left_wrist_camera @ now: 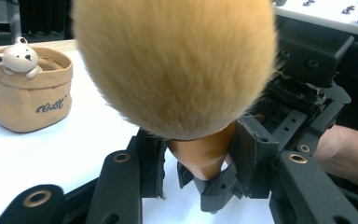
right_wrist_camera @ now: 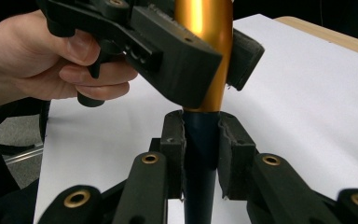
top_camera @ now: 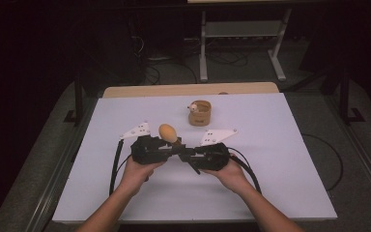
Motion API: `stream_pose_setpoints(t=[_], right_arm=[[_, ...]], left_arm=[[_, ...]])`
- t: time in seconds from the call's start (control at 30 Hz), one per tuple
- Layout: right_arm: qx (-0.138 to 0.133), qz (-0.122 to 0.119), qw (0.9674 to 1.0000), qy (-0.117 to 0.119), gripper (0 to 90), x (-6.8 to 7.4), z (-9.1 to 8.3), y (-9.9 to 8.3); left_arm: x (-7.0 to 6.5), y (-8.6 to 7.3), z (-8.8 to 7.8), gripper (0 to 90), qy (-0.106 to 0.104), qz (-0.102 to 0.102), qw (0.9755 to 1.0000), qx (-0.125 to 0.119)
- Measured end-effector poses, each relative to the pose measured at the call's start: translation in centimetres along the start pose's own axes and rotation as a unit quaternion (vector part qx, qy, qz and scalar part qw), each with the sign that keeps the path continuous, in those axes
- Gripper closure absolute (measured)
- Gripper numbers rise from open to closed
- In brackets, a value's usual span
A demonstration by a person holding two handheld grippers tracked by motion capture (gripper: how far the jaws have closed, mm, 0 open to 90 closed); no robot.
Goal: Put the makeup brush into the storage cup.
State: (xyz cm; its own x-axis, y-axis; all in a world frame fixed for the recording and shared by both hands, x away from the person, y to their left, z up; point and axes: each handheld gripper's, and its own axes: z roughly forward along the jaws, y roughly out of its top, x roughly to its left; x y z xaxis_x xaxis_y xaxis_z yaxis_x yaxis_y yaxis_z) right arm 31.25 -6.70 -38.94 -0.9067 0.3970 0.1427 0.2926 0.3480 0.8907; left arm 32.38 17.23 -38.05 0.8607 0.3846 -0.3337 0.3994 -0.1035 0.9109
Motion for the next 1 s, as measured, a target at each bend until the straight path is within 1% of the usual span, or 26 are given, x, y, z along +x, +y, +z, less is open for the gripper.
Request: stream_pose_setpoints(t=[0.27, 0.33, 0.53, 0.63, 0.67, 0.7, 0.8, 0.83, 0.9, 1.0], right_arm=[[0.0, -0.001, 1.0, -0.001, 73.6, 0.1, 0.3, 0.0], [0.001, -0.001, 1.0, 0.0, 73.5, 0.1, 0.3, 0.0], [-0.001, -0.001, 1.0, 0.003, 73.0, 0.1, 0.3, -0.1], [-0.003, -0.002, 1.0, 0.006, 72.5, 0.1, 0.3, -0.1], [-0.002, 0.0, 0.9999, 0.011, 70.1, 0.0, 0.3, -0.1], [-0.002, 0.0, 0.9999, 0.011, 70.1, 0.0, 0.3, -0.1], [-0.008, 0.005, 0.9998, 0.016, 60.4, -0.2, -0.1, 0.0], [-0.01, 0.007, 0.9998, 0.018, 57.5, -0.3, -0.3, 0.0], [-0.014, 0.004, 0.9997, 0.02, 51.6, -0.6, -0.9, 0.0], [-0.019, 0.005, 0.9993, 0.032, 44.8, -1.1, -1.7, -0.1]], left_arm=[[-0.1, 0.1, 0.0, 60.8, 0.002, 0.0, 1.0, 0.0], [-0.2, 0.1, 0.0, 61.2, 0.004, 0.002, 1.0, 0.004], [-0.3, 0.4, -0.1, 62.1, 0.004, 0.002, 0.9999, 0.014], [-0.5, 0.5, -0.1, 62.3, 0.004, 0.008, 0.9998, 0.019], [-0.6, 0.5, -0.1, 62.4, 0.005, 0.011, 0.9997, 0.021], [-0.6, 0.6, -0.1, 62.4, 0.007, 0.015, 0.9996, 0.023], [-0.7, 0.7, -0.2, 62.4, 0.005, 0.017, 0.9994, 0.031], [-0.7, 0.9, -0.3, 62.5, 0.005, 0.022, 0.9992, 0.034], [-0.7, 1.1, -0.5, 62.5, -0.002, 0.029, 0.9988, 0.04], [-0.8, 1.3, -0.7, 62.5, -0.01, 0.039, 0.998, 0.048]])
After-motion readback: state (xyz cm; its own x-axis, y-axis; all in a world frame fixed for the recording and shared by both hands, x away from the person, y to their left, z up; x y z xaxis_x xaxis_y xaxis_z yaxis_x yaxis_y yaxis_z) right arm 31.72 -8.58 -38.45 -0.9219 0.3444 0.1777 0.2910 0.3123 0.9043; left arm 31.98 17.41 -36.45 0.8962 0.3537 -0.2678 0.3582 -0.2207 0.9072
